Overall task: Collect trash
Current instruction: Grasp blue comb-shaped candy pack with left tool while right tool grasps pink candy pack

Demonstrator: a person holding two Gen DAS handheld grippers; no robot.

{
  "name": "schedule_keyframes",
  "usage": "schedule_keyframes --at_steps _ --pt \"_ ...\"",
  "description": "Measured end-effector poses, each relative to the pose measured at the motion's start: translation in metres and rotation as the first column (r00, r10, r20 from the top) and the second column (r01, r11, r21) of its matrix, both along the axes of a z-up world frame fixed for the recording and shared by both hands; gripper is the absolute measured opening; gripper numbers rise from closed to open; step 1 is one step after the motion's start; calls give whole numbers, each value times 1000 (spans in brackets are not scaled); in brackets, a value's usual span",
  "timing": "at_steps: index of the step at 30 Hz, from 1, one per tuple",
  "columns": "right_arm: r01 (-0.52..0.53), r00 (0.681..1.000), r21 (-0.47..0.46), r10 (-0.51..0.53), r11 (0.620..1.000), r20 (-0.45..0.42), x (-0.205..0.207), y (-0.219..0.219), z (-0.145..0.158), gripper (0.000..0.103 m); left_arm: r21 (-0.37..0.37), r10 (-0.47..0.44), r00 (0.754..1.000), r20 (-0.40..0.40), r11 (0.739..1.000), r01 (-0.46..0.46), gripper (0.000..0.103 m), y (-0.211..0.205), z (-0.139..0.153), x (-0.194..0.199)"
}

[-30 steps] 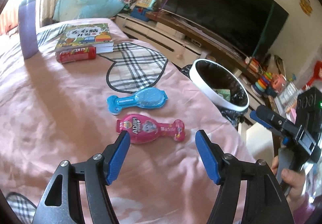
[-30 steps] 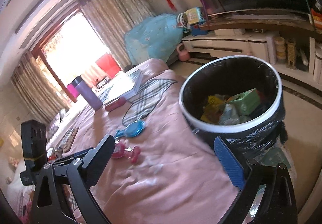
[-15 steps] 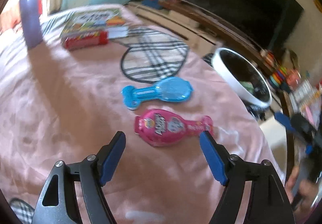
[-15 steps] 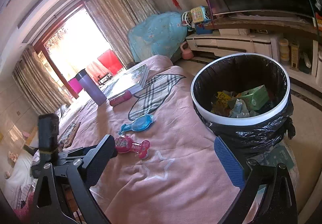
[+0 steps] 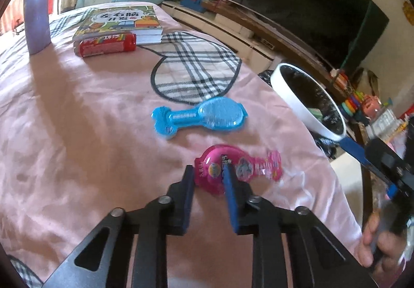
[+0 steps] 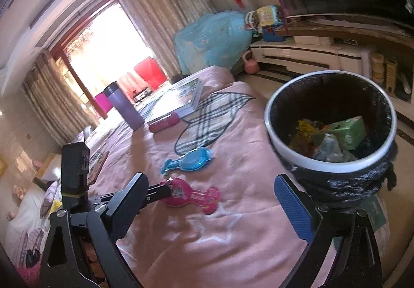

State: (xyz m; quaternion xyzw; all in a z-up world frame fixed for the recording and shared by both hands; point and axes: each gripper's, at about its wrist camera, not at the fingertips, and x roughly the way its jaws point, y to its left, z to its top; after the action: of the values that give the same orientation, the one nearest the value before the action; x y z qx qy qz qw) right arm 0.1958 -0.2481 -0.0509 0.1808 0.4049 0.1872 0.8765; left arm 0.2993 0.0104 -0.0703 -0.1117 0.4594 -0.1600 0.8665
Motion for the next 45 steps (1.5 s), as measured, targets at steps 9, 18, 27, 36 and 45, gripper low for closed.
schedule_keyframes --at_steps 9,18,27,36,45 --pt "-182 978 -27 178 983 -112 25 48 -34 78 -8 34 999 -24 999 -34 3 42 1 -25" --pt "-259 951 -70 241 963 -195 42 58 -56 36 13 68 998 -3 998 -68 21 48 9 -20" --pt "-258 948 -24 248 966 -197 2 30 -51 5 198 -98 993 73 977 82 54 6 17 32" --pt "-147 970 -8 143 989 -198 -12 -13 -44 12 377 -308 950 53 887 267 55 -43 -8 70" --pt "-212 971 -96 198 972 -137 -4 8 -33 38 291 -260 966 14 925 245 16 -33 -6 54"
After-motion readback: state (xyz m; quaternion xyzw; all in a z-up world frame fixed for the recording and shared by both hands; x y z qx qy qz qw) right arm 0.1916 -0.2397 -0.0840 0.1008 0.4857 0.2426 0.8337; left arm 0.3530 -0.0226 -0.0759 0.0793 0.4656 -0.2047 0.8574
